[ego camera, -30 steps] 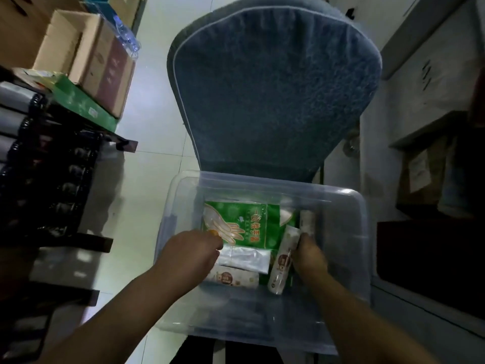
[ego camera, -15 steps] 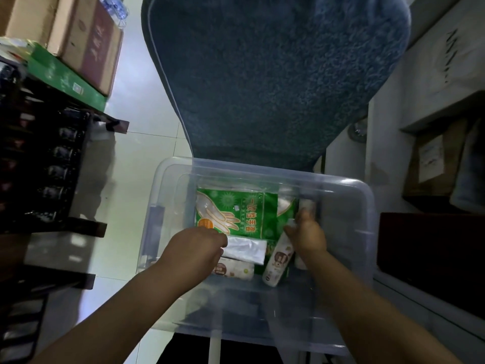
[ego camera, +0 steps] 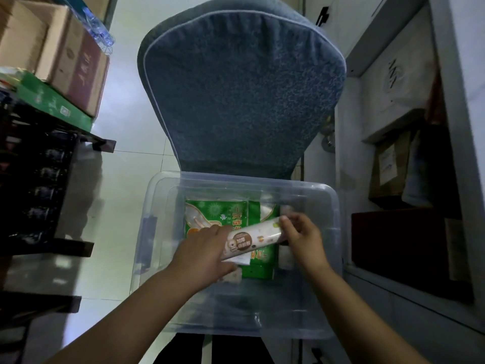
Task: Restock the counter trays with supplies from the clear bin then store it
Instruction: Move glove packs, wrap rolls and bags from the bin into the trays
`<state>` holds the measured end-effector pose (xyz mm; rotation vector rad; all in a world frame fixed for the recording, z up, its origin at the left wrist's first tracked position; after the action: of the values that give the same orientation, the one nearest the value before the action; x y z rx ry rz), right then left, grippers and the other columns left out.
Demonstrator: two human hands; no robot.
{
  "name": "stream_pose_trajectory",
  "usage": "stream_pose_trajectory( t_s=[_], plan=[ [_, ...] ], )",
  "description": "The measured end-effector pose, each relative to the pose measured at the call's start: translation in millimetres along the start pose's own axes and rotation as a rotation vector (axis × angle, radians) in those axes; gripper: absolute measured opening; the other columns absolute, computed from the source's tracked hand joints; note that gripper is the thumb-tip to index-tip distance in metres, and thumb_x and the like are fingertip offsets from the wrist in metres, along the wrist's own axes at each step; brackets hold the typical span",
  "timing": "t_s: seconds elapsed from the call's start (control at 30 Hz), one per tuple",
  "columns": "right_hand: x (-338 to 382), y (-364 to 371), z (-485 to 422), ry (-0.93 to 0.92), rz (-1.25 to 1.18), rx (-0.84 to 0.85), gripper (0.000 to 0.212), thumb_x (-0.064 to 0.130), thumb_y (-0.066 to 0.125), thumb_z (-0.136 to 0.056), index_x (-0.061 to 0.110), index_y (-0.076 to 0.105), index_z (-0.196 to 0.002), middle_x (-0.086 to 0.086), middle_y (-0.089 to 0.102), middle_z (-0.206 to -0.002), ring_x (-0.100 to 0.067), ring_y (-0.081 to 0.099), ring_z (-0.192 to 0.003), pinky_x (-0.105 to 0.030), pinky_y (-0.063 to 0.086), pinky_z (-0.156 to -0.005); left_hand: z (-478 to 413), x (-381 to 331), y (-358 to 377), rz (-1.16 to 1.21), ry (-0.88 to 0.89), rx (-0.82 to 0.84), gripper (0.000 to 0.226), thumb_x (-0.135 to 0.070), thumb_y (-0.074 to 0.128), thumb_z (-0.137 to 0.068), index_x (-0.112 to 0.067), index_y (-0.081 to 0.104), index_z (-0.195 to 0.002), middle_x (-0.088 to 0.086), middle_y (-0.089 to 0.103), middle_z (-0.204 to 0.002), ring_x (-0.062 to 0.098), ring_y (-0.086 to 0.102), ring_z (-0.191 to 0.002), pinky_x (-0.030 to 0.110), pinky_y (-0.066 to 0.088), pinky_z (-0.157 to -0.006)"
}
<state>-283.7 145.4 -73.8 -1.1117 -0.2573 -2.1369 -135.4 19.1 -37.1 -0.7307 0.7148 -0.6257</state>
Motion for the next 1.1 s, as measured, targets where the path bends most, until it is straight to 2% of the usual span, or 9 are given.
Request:
stream_pose_trajectory(
  t_s=[0.1,0.2,0.27,0.4,0.53,0.63,0.8,0.97,1.1],
  plan=[
    [-29.7,5.1,-6.8,0.081,0.021,-0.048,0.016,0.013,0.049,-0.095,0.013,0.061,-0.084,-0.009,0.065,-0.085,-0.024,0.063,-0.078,-0.025,0.055,-0.059,-4.2,13.3,-4.4,-0.178,0.004,-0.053,0.057,-0.045,0.074,-0.066,-0.020,0.055,-0.115,0.003,0.065,-0.107,0.024,0.063,-0.093,0.032,0.048,-0.071],
    [-74.5,-9.6,-31.1,0.132,0.459,-0.144,0.019,0.010,0.052,-0.092,0.004,0.061,-0.108,-0.022,0.066,-0.105,-0.035,0.062,-0.098,-0.033,0.047,-0.079,-6.7,43.4,-2.4,-0.280,-0.059,-0.033,0.052,-0.041,0.083,-0.049,-0.017,0.065,-0.091,0.005,0.069,-0.079,0.025,0.065,-0.065,0.031,0.049,-0.052],
    [-107.1,-15.9,-42.5,0.239,0.637,-0.142,0.032,0.010,0.050,-0.092,-0.001,0.051,-0.122,-0.025,0.061,-0.119,-0.038,0.059,-0.107,-0.037,0.046,-0.087,-6.3,66.0,-3.4,-0.254,-0.134,-0.074,0.048,-0.039,0.081,-0.051,-0.016,0.065,-0.090,0.006,0.068,-0.077,0.027,0.064,-0.063,0.030,0.048,-0.050],
    [-150.9,-7.1,-58.2,0.312,0.722,-0.150,0.048,0.002,0.044,-0.091,-0.001,0.033,-0.137,-0.027,0.052,-0.127,-0.039,0.054,-0.113,-0.039,0.041,-0.095,-3.3,93.5,-4.5,-0.260,-0.204,-0.141,0.045,-0.042,0.080,-0.054,-0.018,0.064,-0.089,0.004,0.069,-0.075,0.025,0.064,-0.063,0.027,0.046,-0.050],
    [-165.4,3.9,-60.6,0.310,0.972,-0.222,0.073,0.012,0.066,-0.081,-0.005,0.026,-0.140,-0.027,0.039,-0.136,-0.040,0.038,-0.125,-0.040,0.029,-0.107,-2.1,97.7,-1.0,-0.232,-0.194,-0.200,0.039,-0.040,0.077,-0.055,-0.022,0.061,-0.085,0.000,0.066,-0.073,0.024,0.064,-0.064,0.024,0.033,-0.050],
    [-171.3,4.7,-56.3,0.367,0.956,-0.238,0.082,0.019,0.074,-0.075,-0.004,0.028,-0.140,-0.027,0.038,-0.136,-0.040,0.038,-0.125,-0.043,0.034,-0.103,-2.9,91.8,4.0,-0.240,-0.169,-0.186,0.040,-0.041,0.077,-0.055,-0.022,0.061,-0.086,0.000,0.065,-0.073,0.024,0.063,-0.063,0.025,0.035,-0.050],
    [-170.7,-1.9,-54.0,0.393,0.869,-0.235,0.042,0.006,0.060,-0.085,-0.005,0.043,-0.123,-0.028,0.054,-0.121,-0.040,0.057,-0.109,-0.043,0.048,-0.088,-2.4,80.9,0.3,-0.246,-0.137,-0.183,0.040,-0.041,0.077,-0.052,-0.022,0.062,-0.083,-0.001,0.066,-0.070,0.021,0.062,-0.058,0.021,0.034,-0.047],
    [-152.4,-8.6,-31.7,0.414,0.455,-0.248,0.050,0.011,0.062,-0.083,-0.003,0.039,-0.126,-0.028,0.058,-0.119,-0.043,0.059,-0.105,-0.042,0.047,-0.083,10.7,72.6,-14.9,-0.236,-0.129,-0.220,0.042,-0.044,0.076,-0.055,-0.023,0.064,-0.089,-0.002,0.069,-0.076,0.019,0.064,-0.062,0.020,0.035,-0.050],
    [-149.2,-5.4,-4.5,0.510,0.007,-0.224,0.038,-0.004,0.039,-0.086,-0.001,0.042,-0.124,-0.021,0.054,-0.101,-0.033,0.054,-0.084,-0.037,0.046,-0.071,27.7,68.8,-28.9,-0.152,-0.122,-0.226,0.040,-0.049,0.066,-0.066,-0.026,0.060,-0.098,-0.004,0.068,-0.090,0.019,0.064,-0.078,0.024,0.041,-0.057]
  ],
)
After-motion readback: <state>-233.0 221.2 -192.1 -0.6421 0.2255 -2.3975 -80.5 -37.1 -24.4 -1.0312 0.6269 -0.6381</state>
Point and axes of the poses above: each hand's wrist, its own z-axis away from the middle knuckle, its own y-axis out of the palm, x = y × z, the point moved 9 cm from there along -z, towards the middle knuckle
